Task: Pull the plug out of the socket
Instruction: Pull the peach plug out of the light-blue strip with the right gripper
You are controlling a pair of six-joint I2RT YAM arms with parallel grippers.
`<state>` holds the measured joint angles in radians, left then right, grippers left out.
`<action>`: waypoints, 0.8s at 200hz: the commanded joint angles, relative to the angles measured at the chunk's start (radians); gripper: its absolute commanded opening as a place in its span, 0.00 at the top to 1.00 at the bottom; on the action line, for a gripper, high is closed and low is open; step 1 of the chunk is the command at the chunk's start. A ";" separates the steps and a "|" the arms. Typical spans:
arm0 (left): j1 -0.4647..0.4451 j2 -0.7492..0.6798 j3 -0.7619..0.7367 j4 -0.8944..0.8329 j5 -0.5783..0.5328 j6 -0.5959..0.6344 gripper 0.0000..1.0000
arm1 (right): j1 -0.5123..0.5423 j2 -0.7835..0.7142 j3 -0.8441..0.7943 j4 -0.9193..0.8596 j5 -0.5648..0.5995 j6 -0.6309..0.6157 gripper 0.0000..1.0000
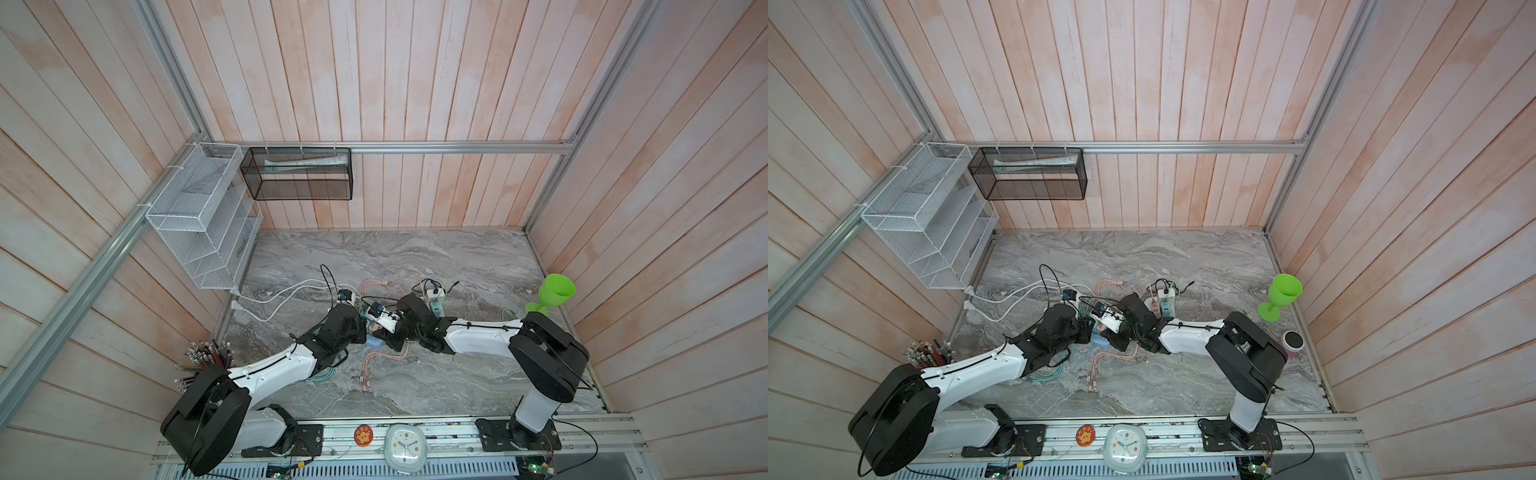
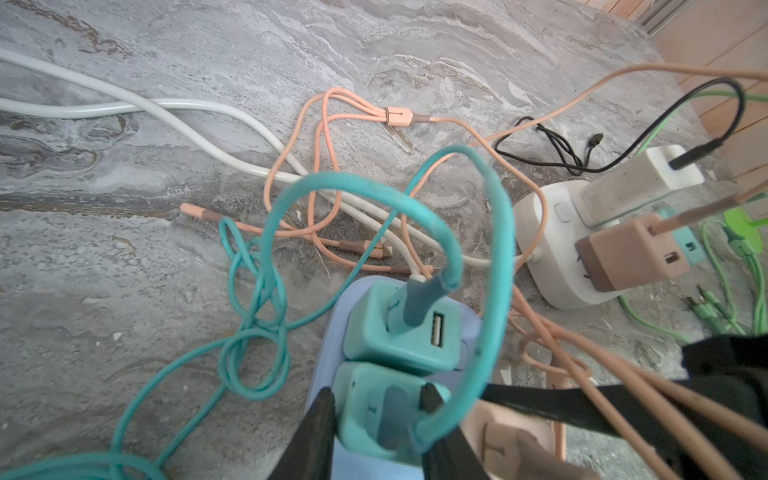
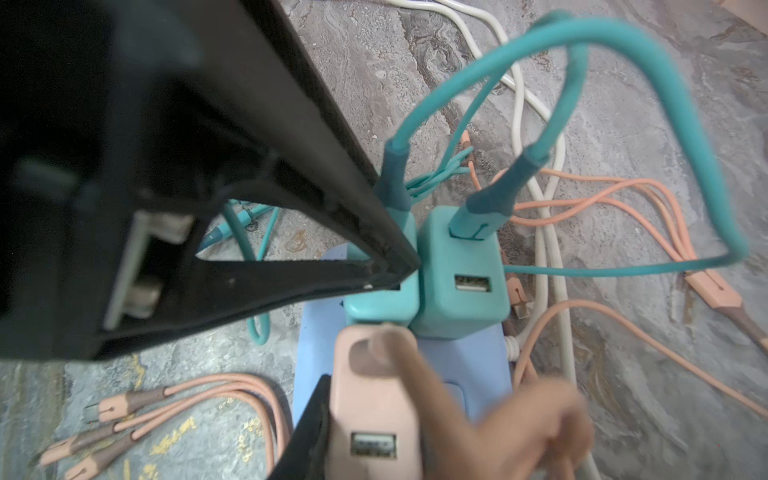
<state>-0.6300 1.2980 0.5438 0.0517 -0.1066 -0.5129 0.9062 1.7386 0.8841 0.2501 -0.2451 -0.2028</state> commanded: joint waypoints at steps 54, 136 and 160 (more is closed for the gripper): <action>0.038 0.067 -0.031 -0.142 0.013 -0.002 0.66 | 0.037 -0.064 -0.036 0.069 -0.033 0.059 1.00; 0.014 0.064 -0.025 -0.161 -0.043 0.014 0.67 | 0.011 0.010 0.039 0.041 -0.118 0.153 1.00; 0.006 0.082 -0.015 -0.161 -0.049 0.003 0.67 | 0.042 0.016 0.052 0.003 -0.043 0.096 1.00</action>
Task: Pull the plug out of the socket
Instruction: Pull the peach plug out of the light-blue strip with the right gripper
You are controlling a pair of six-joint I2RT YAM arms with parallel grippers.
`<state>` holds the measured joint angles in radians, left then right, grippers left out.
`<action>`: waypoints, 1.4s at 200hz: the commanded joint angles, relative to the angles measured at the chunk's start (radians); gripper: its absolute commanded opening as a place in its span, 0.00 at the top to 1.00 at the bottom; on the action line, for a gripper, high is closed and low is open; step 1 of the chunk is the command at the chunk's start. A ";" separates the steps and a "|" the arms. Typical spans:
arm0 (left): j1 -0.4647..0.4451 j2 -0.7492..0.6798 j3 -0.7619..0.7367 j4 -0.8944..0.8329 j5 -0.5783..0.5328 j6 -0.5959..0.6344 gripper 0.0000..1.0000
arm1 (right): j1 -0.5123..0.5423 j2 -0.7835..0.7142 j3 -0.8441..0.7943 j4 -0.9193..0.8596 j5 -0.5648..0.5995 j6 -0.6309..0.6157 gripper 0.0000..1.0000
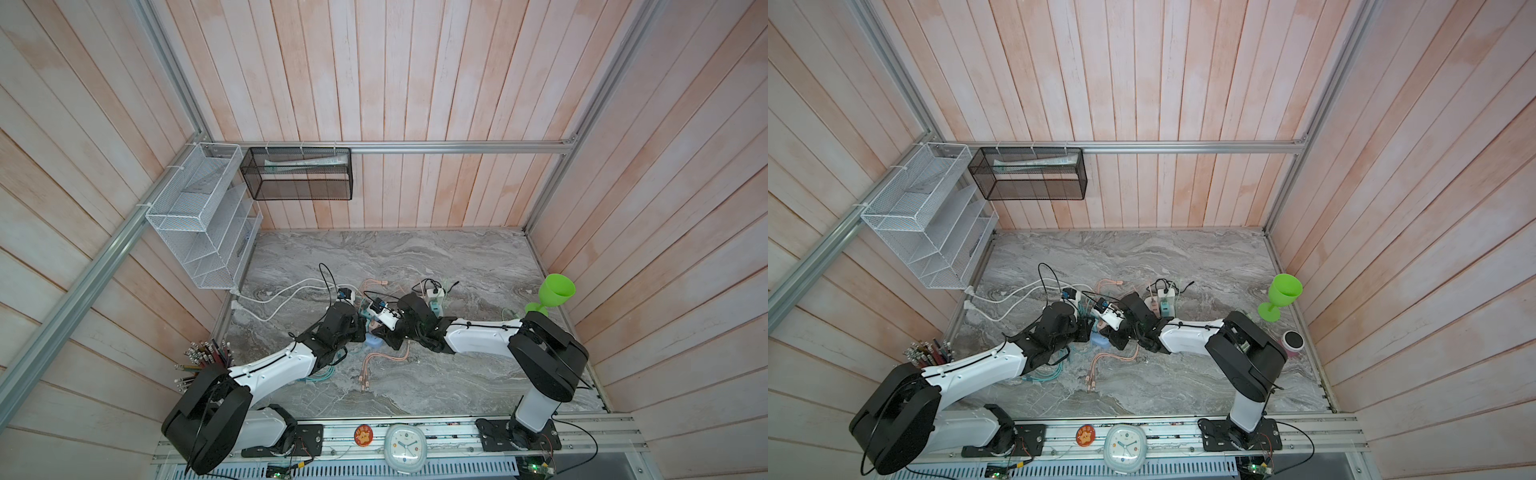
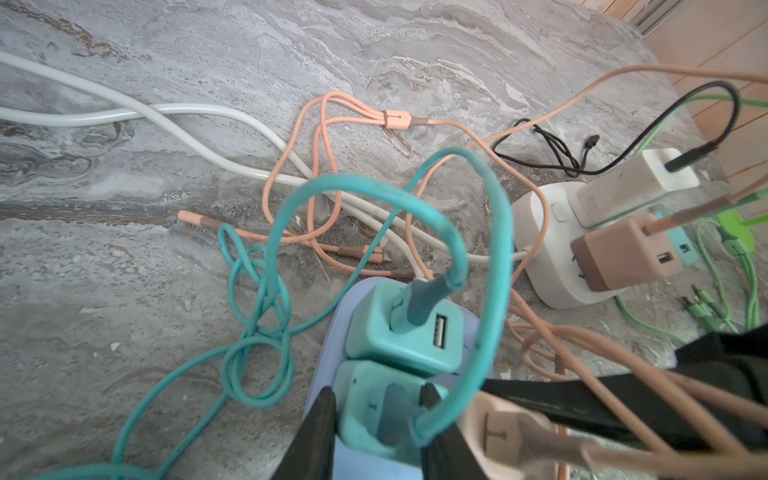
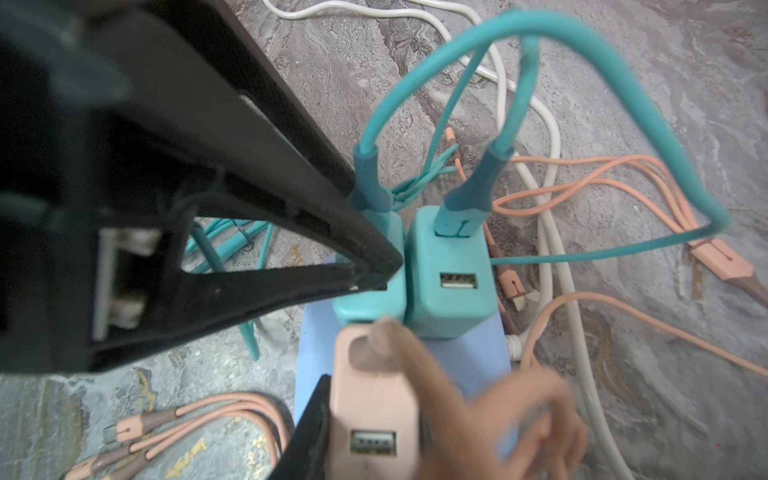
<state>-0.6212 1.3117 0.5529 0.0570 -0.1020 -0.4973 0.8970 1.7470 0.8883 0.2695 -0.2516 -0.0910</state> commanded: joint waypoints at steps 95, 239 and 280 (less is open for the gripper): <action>0.014 0.079 -0.025 -0.154 -0.040 -0.029 0.67 | 0.049 -0.081 -0.042 0.073 -0.014 0.038 1.00; 0.008 0.073 -0.019 -0.186 -0.094 -0.035 0.67 | 0.028 -0.027 0.022 0.045 -0.064 0.147 1.00; 0.005 0.084 -0.011 -0.189 -0.100 -0.032 0.66 | 0.068 -0.007 0.045 -0.021 0.002 0.072 1.00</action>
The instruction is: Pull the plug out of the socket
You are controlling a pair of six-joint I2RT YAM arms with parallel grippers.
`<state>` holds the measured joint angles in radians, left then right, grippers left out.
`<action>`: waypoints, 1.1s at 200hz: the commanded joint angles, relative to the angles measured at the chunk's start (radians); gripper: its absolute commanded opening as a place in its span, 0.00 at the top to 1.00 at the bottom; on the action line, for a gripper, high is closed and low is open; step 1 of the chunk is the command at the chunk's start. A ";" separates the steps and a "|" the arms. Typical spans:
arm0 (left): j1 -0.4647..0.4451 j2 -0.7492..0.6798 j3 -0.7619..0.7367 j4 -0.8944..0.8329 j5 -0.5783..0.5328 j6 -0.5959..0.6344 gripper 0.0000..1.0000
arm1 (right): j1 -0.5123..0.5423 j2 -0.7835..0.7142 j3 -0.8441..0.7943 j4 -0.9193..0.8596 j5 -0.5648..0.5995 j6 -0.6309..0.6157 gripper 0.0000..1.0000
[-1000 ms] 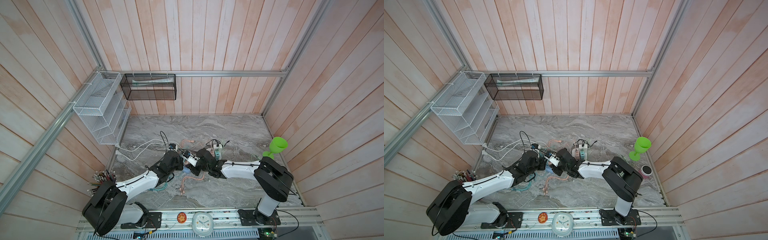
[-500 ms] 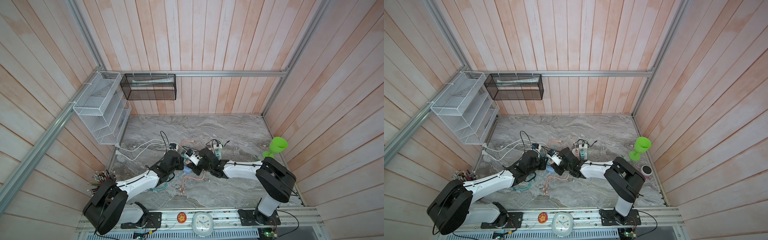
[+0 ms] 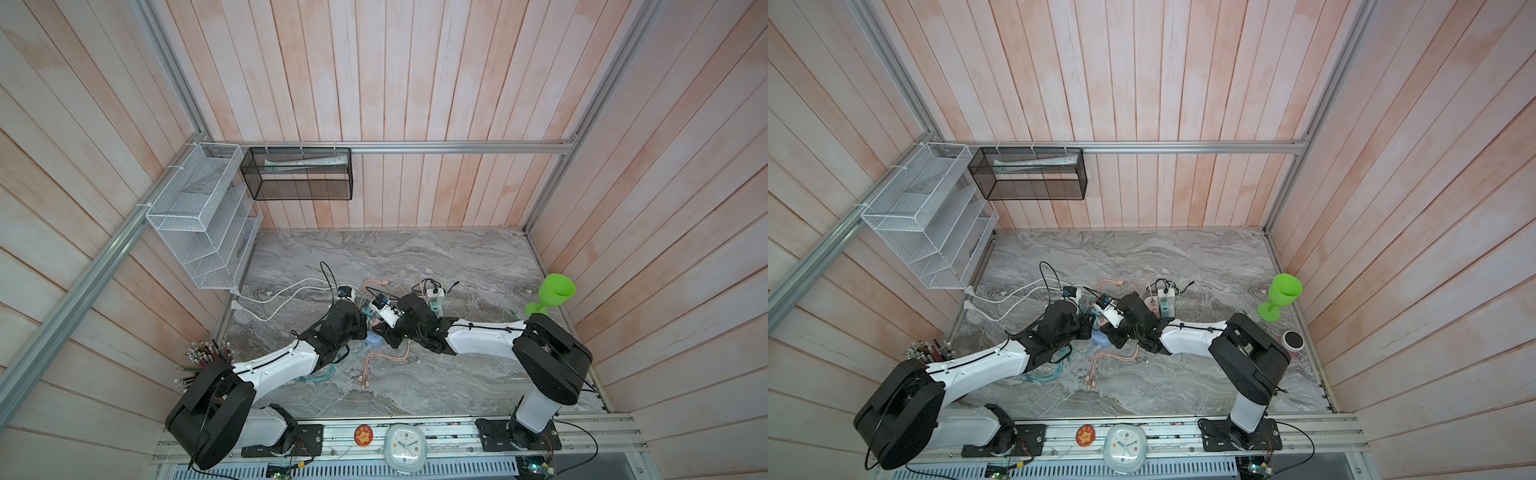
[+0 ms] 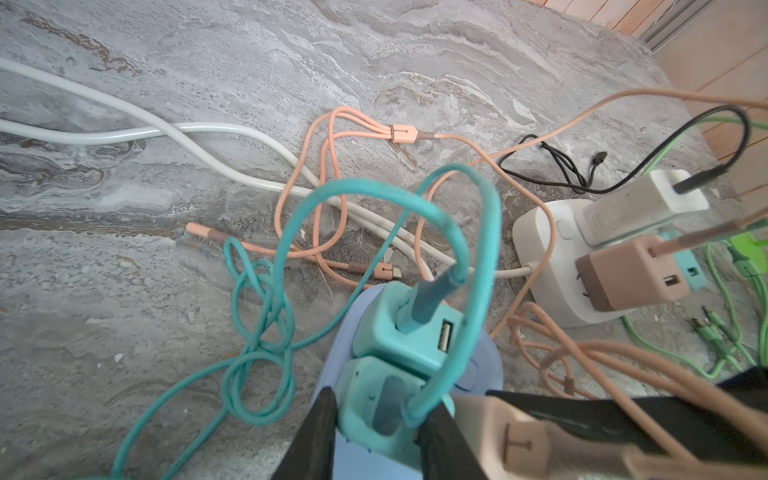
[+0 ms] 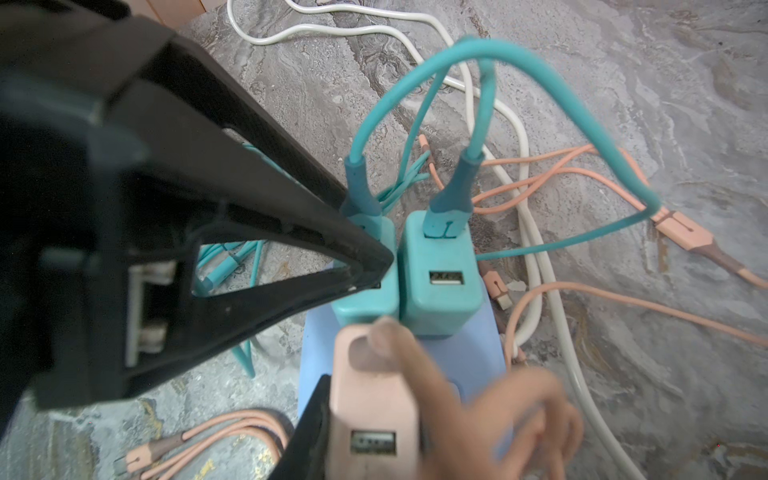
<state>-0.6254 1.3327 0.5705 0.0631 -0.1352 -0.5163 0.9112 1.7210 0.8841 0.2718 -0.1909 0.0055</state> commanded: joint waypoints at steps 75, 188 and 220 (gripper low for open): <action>0.009 0.044 -0.029 -0.199 -0.066 -0.021 0.66 | 0.045 -0.056 -0.012 0.014 -0.052 -0.008 1.00; 0.019 -0.056 -0.059 -0.230 -0.113 -0.078 0.64 | -0.032 -0.125 -0.195 0.086 -0.207 0.096 1.00; 0.022 -0.090 -0.074 -0.217 -0.103 -0.078 0.63 | -0.063 -0.118 -0.203 0.072 -0.285 0.118 1.00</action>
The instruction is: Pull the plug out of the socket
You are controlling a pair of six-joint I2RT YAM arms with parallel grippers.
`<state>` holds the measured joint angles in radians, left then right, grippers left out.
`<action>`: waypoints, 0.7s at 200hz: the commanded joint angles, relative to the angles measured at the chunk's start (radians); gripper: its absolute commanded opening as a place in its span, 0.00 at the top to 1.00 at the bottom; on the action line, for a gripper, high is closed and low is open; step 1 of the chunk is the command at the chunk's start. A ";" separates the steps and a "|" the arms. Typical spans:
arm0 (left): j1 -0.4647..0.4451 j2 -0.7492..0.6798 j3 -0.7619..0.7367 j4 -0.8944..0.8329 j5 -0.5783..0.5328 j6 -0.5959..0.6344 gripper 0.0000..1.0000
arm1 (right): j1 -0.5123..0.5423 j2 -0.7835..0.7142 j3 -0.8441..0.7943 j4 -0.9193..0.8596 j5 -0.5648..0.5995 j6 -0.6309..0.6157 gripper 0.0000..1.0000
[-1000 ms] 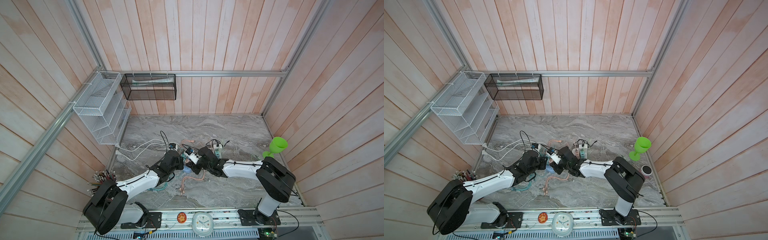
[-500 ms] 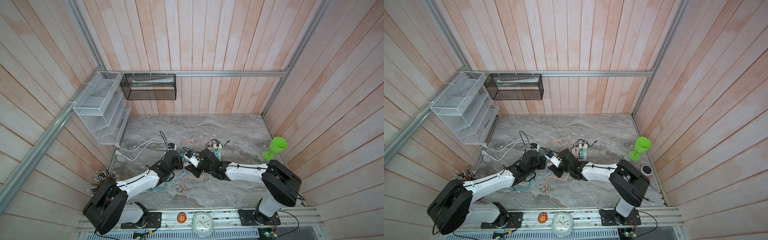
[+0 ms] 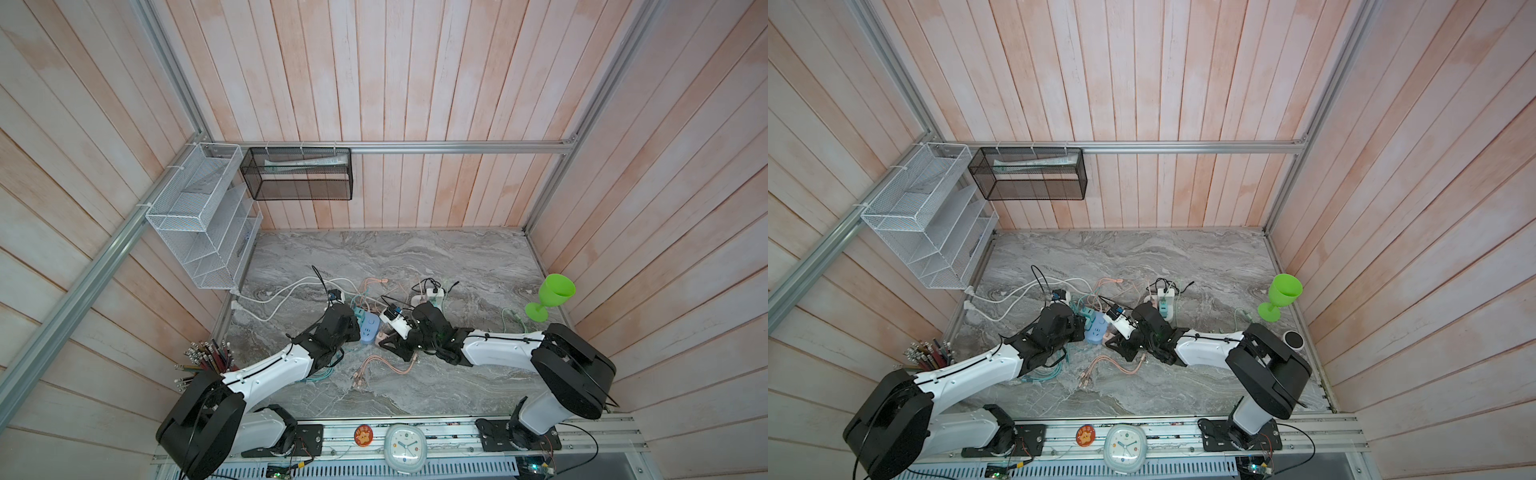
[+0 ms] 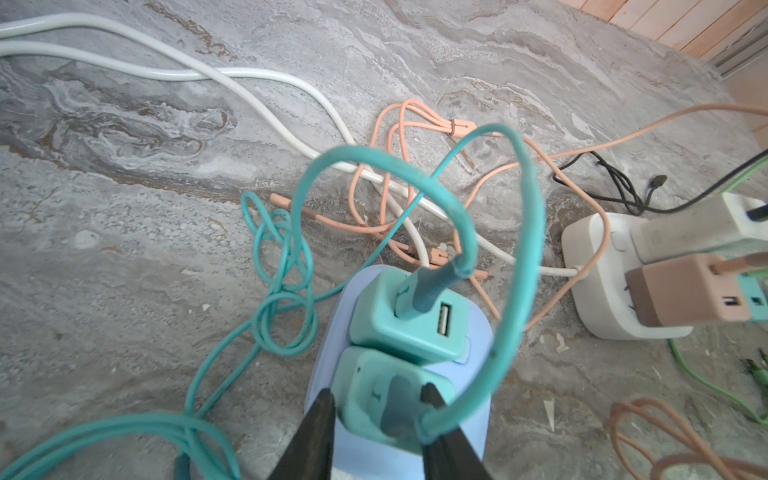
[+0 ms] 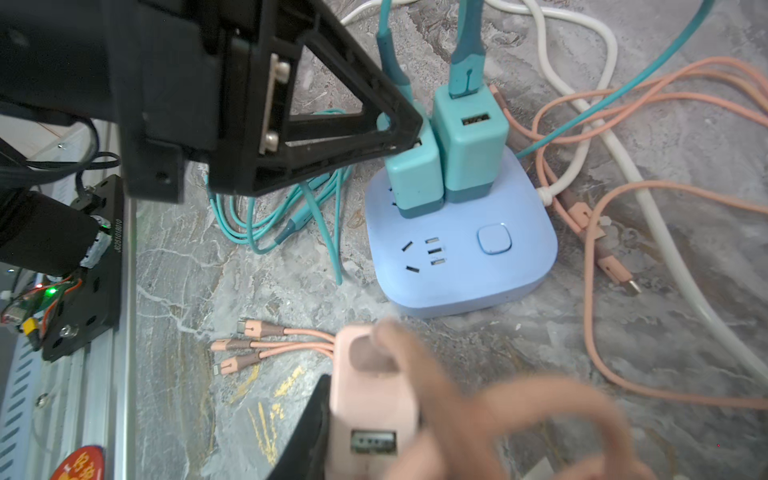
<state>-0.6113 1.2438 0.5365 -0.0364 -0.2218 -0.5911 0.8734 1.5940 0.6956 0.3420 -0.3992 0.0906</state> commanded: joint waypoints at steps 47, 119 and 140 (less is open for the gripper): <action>0.008 -0.004 -0.043 -0.076 0.039 0.031 0.58 | -0.037 0.050 0.015 -0.112 -0.114 0.002 0.97; 0.008 -0.048 -0.069 -0.014 0.090 0.065 0.44 | -0.058 0.097 0.025 -0.141 -0.057 0.053 0.75; 0.008 -0.069 -0.072 -0.022 0.095 0.073 0.39 | -0.060 0.103 0.028 -0.147 -0.018 0.067 0.59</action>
<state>-0.6041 1.1961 0.4900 -0.0193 -0.1566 -0.5457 0.8200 1.6665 0.7139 0.2440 -0.4797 0.1303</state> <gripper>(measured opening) 0.579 0.335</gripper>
